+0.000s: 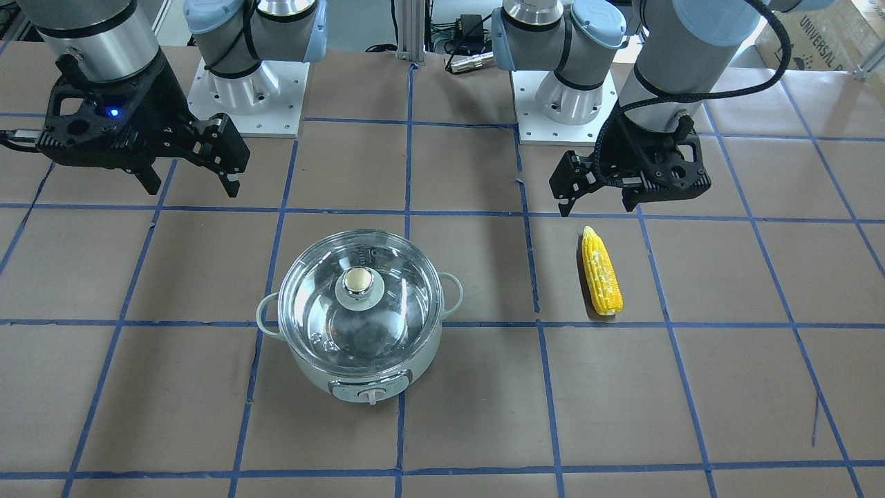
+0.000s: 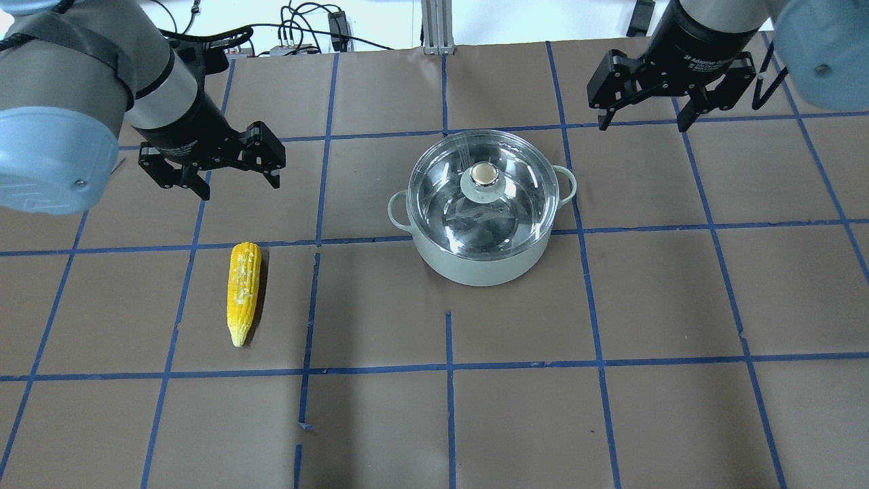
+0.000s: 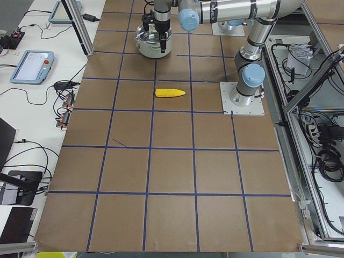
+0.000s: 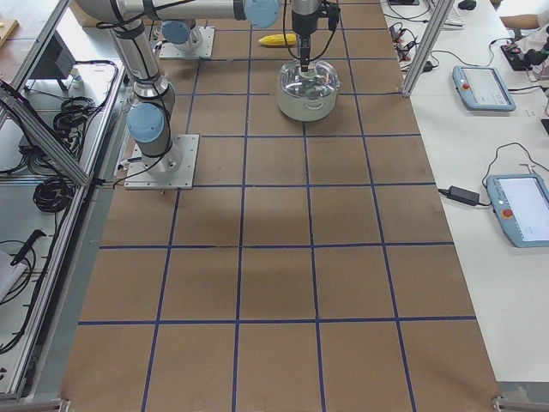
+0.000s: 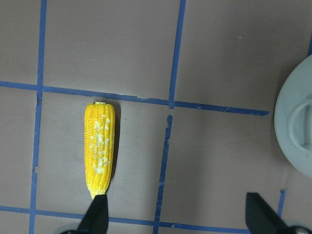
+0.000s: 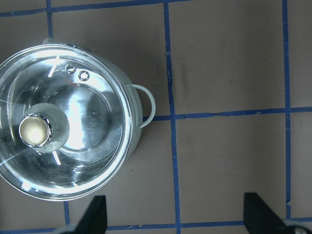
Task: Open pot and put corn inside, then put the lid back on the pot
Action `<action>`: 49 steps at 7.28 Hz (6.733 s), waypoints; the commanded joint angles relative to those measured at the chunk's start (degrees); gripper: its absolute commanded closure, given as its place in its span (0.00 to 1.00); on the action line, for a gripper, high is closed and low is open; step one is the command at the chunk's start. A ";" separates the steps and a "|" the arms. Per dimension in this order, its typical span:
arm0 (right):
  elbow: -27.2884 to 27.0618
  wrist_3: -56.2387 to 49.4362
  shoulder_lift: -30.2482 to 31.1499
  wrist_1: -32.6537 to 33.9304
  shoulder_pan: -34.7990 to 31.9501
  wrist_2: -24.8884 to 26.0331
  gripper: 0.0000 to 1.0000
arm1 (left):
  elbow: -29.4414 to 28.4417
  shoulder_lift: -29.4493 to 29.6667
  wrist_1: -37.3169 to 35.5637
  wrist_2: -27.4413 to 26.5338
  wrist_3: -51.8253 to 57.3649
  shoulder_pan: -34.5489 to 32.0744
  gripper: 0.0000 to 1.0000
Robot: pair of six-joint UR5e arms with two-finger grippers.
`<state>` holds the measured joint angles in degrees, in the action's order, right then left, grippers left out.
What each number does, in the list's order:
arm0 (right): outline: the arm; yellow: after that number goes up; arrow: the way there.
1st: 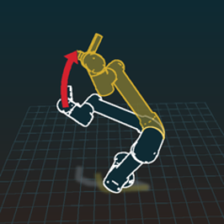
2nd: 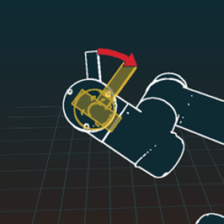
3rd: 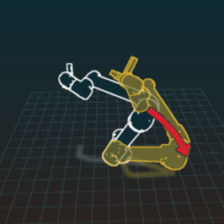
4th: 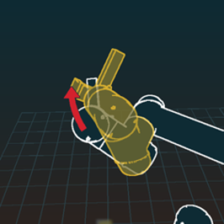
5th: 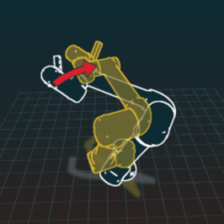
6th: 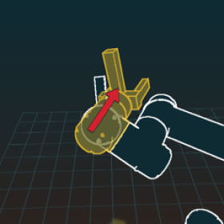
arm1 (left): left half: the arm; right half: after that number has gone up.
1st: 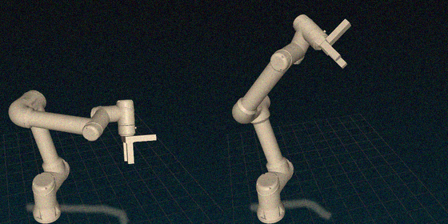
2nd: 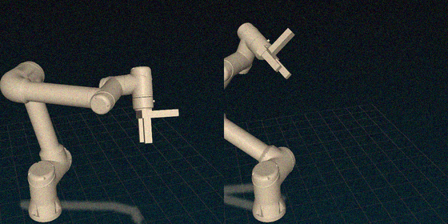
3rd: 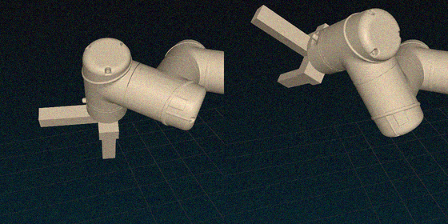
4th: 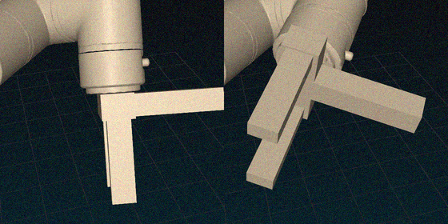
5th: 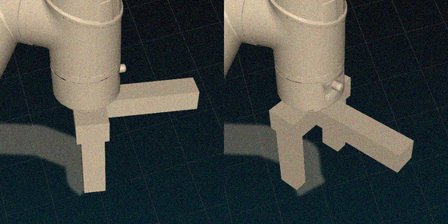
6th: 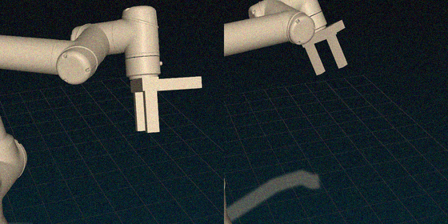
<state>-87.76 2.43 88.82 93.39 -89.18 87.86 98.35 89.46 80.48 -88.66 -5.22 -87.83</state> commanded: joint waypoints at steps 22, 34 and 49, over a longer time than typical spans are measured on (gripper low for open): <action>-2.15 14.71 -16.31 19.20 -18.58 4.60 0.07 | 29.09 13.64 -47.61 0.07 13.65 12.69 0.02; -2.33 14.00 -18.07 23.51 -18.05 4.60 0.17 | 23.40 4.25 -34.20 -2.74 10.32 11.73 0.89; 13.63 8.94 -14.04 -0.43 -16.04 4.77 0.58 | -2.11 4.32 -3.31 -2.75 5.75 1.97 0.89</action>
<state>-78.90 14.10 73.21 99.76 -106.48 92.54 96.25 93.61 77.19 -92.17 0.72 -85.79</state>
